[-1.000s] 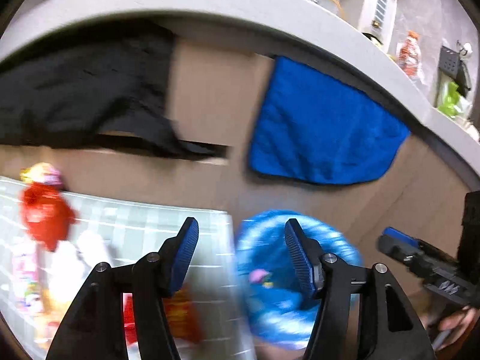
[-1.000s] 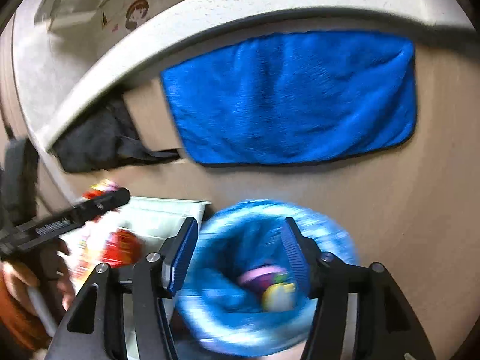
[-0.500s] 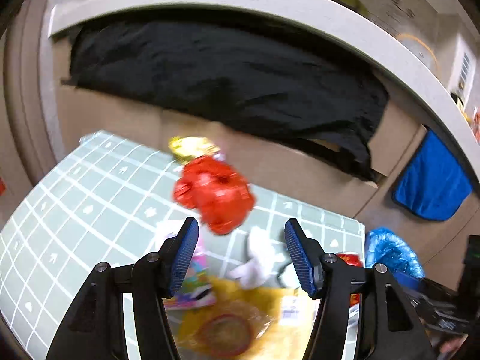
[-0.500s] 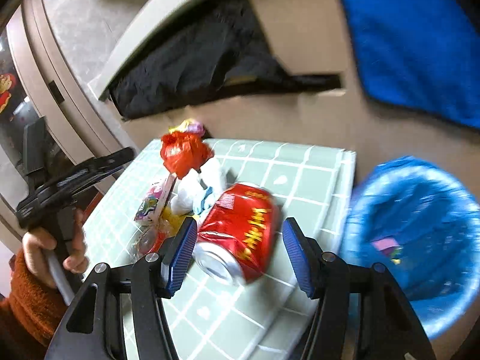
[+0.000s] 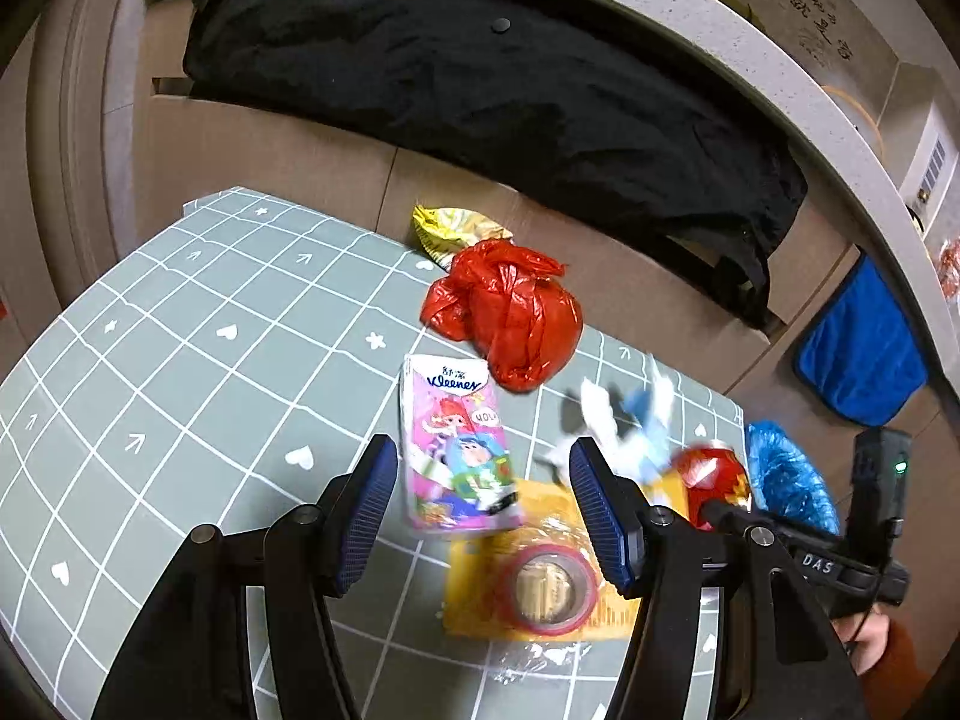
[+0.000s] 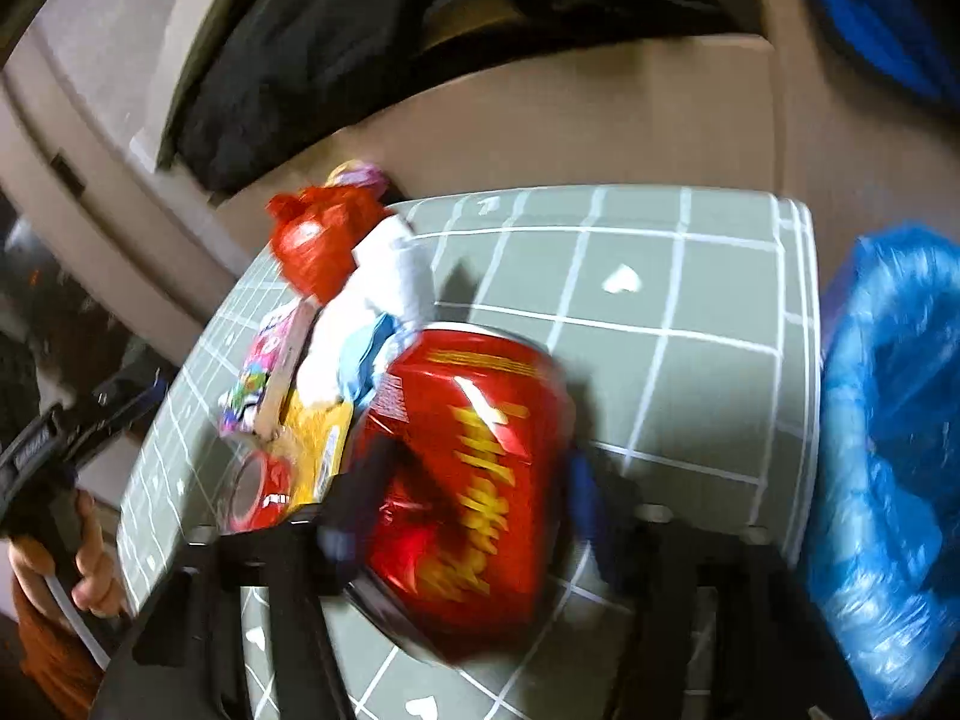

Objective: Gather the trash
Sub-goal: 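Grasp the crushed red can with the right tool while the left tool grasps the yellow snack wrapper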

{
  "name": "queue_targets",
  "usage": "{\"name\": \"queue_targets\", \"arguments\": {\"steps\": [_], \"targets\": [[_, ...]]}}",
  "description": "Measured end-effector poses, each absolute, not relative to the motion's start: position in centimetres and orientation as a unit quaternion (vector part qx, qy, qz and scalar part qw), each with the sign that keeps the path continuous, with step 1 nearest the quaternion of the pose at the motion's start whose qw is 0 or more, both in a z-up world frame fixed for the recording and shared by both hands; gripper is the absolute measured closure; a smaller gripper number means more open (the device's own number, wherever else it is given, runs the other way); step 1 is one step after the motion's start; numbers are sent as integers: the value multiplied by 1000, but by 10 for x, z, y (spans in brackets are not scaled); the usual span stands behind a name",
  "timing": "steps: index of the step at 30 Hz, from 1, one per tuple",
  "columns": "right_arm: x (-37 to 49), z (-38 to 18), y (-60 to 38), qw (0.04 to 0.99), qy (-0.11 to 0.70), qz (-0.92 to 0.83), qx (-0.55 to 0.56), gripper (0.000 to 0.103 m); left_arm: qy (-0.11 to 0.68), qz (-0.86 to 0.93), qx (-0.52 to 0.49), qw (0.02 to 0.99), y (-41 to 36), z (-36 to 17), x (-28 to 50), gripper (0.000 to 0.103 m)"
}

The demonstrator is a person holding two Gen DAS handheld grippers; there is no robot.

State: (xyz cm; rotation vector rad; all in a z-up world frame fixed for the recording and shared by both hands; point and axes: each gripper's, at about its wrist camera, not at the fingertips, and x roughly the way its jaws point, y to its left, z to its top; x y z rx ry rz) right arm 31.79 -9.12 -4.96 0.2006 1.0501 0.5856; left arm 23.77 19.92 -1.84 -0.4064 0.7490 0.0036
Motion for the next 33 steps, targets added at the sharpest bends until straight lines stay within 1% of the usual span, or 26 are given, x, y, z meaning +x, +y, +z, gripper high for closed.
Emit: {"name": "queue_targets", "arguments": {"steps": [3,7,12,15,17,19,21,24,30,31,33], "targets": [[309,-29,-91,837,465,279,72,67,363,-6,-196,911,195,-19,236,43],[300,1,-102,853,430,287,75,68,365,-25,-194,910,185,-19,235,43],[285,32,-110,877,393,274,42,68,357,-31,-192,914,176,-4,259,43],[280,38,-114,881,384,274,33,68,335,-9,-206,919,180,11,292,43],[277,39,-117,881,383,277,30,68,323,-7,-221,920,189,19,329,43],[276,38,-117,881,381,278,24,68,321,2,-214,922,196,18,359,43],[273,38,-117,883,378,278,16,68,347,19,-204,915,206,6,399,43],[275,34,-116,881,382,278,9,68,386,38,-218,895,222,-17,441,43],[289,25,-112,876,399,272,-6,68,408,122,-231,875,256,-45,491,43],[290,24,-111,875,400,273,-5,68,418,120,-247,866,264,-53,498,43],[292,22,-109,873,403,276,-5,68,430,98,-280,853,273,-65,499,58]]}}
